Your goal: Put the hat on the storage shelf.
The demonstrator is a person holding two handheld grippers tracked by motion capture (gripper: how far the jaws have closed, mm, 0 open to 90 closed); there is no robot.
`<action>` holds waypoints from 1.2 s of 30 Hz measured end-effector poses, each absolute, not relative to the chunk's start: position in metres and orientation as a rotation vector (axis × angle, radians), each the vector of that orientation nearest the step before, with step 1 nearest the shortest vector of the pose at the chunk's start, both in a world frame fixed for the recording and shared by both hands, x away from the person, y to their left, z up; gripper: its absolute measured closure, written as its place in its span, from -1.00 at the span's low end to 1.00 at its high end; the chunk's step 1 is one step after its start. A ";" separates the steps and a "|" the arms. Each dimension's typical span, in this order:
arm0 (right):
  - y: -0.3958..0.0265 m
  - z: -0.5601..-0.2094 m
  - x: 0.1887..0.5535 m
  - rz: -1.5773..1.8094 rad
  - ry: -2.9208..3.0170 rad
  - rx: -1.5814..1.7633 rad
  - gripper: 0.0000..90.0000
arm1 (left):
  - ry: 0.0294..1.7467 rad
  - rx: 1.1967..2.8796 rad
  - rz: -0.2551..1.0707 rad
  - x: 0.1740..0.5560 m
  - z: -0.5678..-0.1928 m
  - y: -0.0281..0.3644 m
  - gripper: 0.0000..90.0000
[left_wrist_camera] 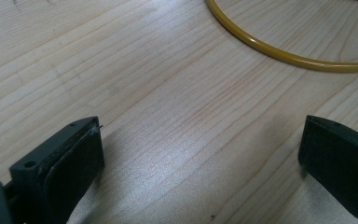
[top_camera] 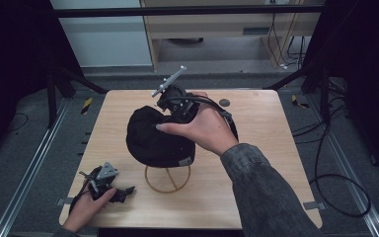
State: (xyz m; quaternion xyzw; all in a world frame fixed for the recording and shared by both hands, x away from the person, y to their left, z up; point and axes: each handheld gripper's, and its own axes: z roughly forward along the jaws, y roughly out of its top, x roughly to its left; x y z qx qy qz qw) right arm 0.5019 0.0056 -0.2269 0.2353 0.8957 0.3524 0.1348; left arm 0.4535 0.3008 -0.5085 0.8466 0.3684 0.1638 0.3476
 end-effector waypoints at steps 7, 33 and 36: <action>0.001 -0.224 0.503 1.068 2.570 0.700 -0.59 | 0.952 2.196 0.424 0.454 -0.508 0.301 -1.00; -0.014 -0.222 0.501 1.077 2.513 0.727 -0.84 | 0.953 2.196 0.424 0.454 -0.508 0.300 -1.00; -0.019 -0.220 0.500 1.082 2.504 0.721 -0.84 | 0.953 2.196 0.424 0.454 -0.508 0.300 -1.00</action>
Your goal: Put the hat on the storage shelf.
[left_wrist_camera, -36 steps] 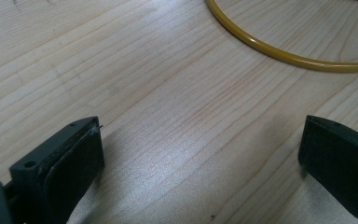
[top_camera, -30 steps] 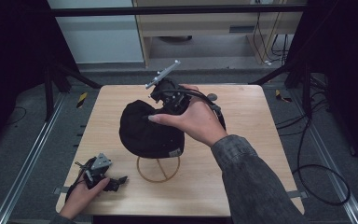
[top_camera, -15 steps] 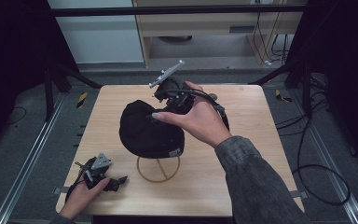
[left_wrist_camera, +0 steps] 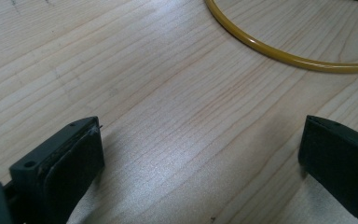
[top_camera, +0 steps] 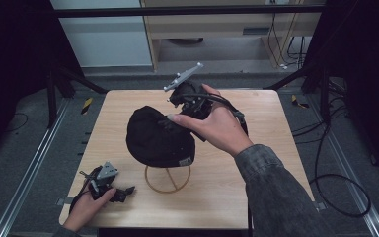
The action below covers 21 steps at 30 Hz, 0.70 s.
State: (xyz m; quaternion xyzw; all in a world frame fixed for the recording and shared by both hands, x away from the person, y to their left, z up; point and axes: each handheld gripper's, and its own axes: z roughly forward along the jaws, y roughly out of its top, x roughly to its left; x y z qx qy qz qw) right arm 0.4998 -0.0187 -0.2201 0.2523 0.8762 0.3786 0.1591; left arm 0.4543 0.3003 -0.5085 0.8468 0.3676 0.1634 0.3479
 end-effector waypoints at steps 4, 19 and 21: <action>-0.027 -0.220 0.499 1.080 2.489 0.729 -0.84 | 0.952 2.196 0.424 0.455 -0.509 0.300 -1.00; -0.057 -0.225 0.499 1.092 2.443 0.792 -0.84 | 0.951 2.196 0.424 0.456 -0.509 0.299 -1.00; -0.061 -0.225 0.499 1.094 2.435 0.797 -0.84 | 0.951 2.196 0.424 0.456 -0.509 0.299 -1.00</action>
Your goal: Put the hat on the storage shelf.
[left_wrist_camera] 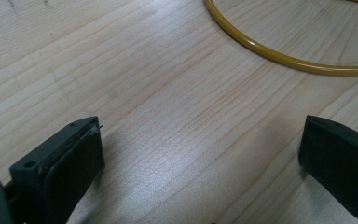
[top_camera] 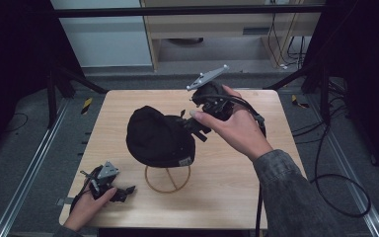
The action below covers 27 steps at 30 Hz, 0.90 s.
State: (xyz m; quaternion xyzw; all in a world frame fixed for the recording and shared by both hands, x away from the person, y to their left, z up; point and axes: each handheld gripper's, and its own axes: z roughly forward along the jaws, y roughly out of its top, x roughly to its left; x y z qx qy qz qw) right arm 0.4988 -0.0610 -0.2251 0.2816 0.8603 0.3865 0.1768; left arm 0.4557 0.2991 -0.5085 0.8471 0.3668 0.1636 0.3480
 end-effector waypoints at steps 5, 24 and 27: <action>-0.070 -0.227 0.496 1.118 2.393 0.821 -0.84 | 0.951 2.196 0.425 0.456 -0.509 0.299 -1.00; -0.120 -0.253 0.486 1.115 2.263 0.952 -0.84 | 0.947 2.196 0.424 0.454 -0.509 0.299 -1.00; -0.128 -0.258 0.485 1.098 2.256 0.977 -0.84 | 0.947 2.196 0.424 0.454 -0.509 0.299 -1.00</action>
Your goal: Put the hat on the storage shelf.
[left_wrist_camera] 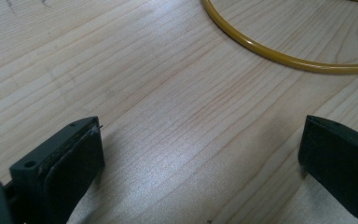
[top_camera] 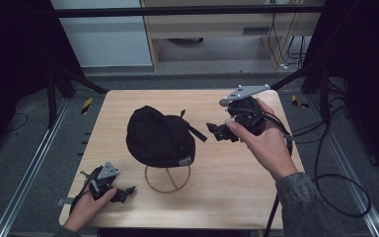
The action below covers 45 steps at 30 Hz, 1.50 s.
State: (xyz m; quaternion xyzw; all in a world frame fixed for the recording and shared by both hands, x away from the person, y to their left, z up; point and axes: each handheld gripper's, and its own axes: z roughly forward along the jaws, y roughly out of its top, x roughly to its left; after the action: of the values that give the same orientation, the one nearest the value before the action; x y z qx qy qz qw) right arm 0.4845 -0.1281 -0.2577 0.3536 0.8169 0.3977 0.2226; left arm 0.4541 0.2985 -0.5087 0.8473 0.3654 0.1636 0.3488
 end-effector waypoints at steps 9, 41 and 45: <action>-0.149 -0.275 0.481 1.069 2.252 1.038 -0.85 | 0.947 2.196 0.424 0.454 -0.509 0.299 -1.00; -0.192 -0.335 0.471 0.939 2.192 1.167 -0.79 | 0.947 2.199 0.422 0.454 -0.509 0.299 -1.00; -0.195 -0.345 0.468 0.921 2.187 1.176 -0.79 | 0.946 2.199 0.423 0.454 -0.509 0.299 -1.00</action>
State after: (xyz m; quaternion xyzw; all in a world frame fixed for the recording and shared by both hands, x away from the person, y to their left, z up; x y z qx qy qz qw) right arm 0.4680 -0.1950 -0.3453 0.4306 0.8008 0.3372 0.2443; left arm 0.4540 0.2987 -0.5086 0.8481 0.3650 0.1630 0.3477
